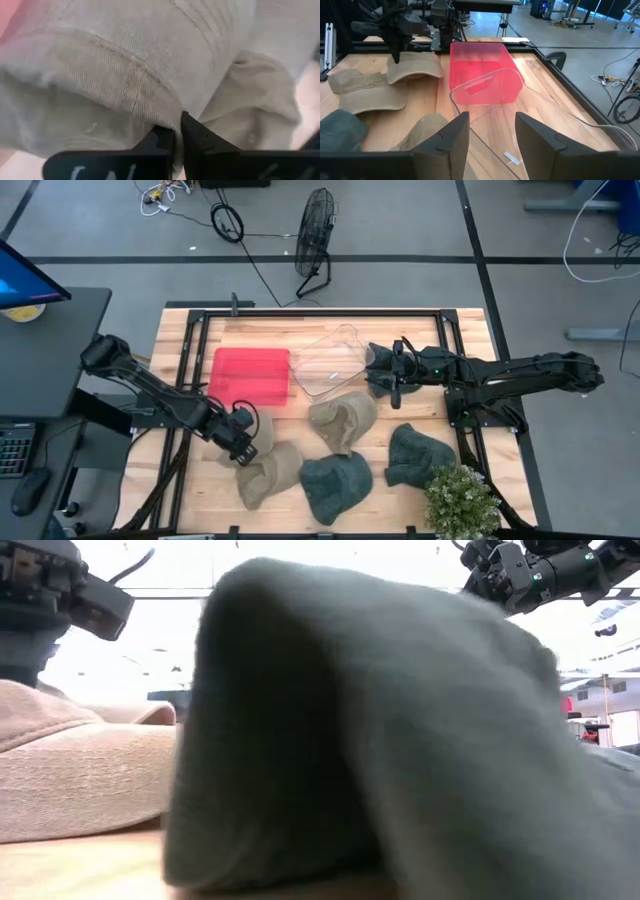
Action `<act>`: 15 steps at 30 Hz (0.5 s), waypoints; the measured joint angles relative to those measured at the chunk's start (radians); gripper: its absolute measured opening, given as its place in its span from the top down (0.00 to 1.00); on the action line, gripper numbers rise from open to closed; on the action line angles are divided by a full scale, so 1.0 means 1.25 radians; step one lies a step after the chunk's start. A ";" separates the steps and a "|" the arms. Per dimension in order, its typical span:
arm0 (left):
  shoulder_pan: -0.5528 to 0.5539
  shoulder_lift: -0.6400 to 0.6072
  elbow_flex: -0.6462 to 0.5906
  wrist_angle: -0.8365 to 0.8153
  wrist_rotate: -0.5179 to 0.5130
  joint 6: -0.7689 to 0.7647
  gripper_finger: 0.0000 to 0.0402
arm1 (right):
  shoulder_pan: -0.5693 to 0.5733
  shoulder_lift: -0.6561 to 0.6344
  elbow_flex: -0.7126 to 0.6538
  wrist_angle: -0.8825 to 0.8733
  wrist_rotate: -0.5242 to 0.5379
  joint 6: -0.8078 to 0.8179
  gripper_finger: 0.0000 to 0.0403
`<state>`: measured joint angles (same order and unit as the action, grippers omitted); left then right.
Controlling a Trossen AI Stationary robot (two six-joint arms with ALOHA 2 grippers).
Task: Pick & Place hat
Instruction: Put the top left brown cap into the red bin
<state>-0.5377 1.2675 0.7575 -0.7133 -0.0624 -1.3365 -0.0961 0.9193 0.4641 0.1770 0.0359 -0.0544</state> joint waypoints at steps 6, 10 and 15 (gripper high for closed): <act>0.000 -0.009 0.120 -0.165 -0.086 0.038 0.98 | 0.000 0.000 0.000 0.000 0.000 0.016 0.59; 0.000 -0.009 0.225 -0.362 -0.188 0.039 0.97 | 0.000 0.000 0.000 0.000 0.000 0.016 0.59; 0.037 -0.010 0.304 -0.536 -0.282 0.019 0.97 | 0.000 0.000 0.000 0.000 0.000 0.016 0.59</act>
<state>-0.4913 1.2552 1.1376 -1.3838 -0.4144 -1.3125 -0.0963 0.9192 0.4641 0.1773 0.0357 -0.0345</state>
